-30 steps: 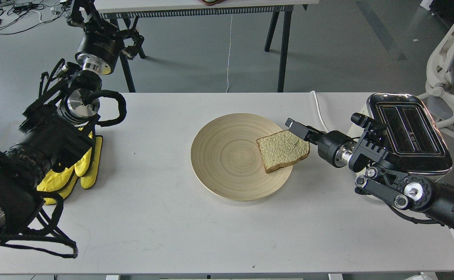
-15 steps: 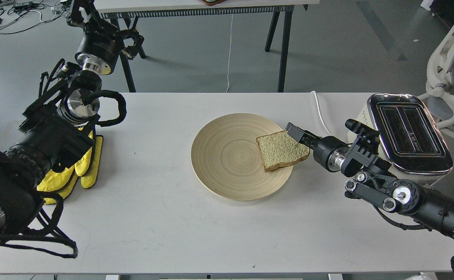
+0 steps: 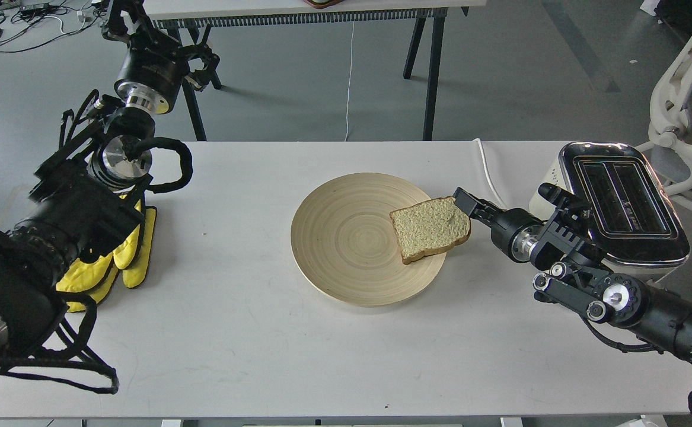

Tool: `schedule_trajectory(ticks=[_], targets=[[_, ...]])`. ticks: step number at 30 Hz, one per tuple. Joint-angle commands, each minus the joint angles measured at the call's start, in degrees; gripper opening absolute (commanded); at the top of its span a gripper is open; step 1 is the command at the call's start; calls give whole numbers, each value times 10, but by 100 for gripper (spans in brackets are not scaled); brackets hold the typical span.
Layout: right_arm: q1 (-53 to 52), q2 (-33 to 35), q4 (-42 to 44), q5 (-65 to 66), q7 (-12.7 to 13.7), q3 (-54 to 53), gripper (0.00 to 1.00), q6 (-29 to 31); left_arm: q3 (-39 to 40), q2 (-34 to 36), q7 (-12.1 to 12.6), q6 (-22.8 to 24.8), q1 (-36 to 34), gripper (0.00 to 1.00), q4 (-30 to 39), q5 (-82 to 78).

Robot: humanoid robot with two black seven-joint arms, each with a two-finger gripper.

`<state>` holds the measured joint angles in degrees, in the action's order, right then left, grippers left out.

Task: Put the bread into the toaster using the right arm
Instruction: 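Swing the right gripper down toward the bread slice in the bowl, then close the right gripper on the edge of the bread slice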

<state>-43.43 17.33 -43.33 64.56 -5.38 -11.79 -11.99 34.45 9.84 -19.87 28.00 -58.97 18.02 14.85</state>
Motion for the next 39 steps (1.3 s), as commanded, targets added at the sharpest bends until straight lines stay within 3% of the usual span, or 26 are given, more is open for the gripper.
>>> schedule_trajectory(ticks=[1,10,20,32,39], targets=[[1,0,1,-3,0,-2,82,3,0,0,0,0,0,100,0,0],[2,-27,4,-22,-1,4,81,3,0,0,-1,0,0,100,0,0],[8,-36,25,-23,2,6,72,4,0,0,0,0,0,100,0,0],[14,-38,24,-29,1,5,43,4,0,0,-1,0,0,100,0,0],[14,-41,24,-29,1,-2,12,3,1,1,-1,0,0,100,0,1]])
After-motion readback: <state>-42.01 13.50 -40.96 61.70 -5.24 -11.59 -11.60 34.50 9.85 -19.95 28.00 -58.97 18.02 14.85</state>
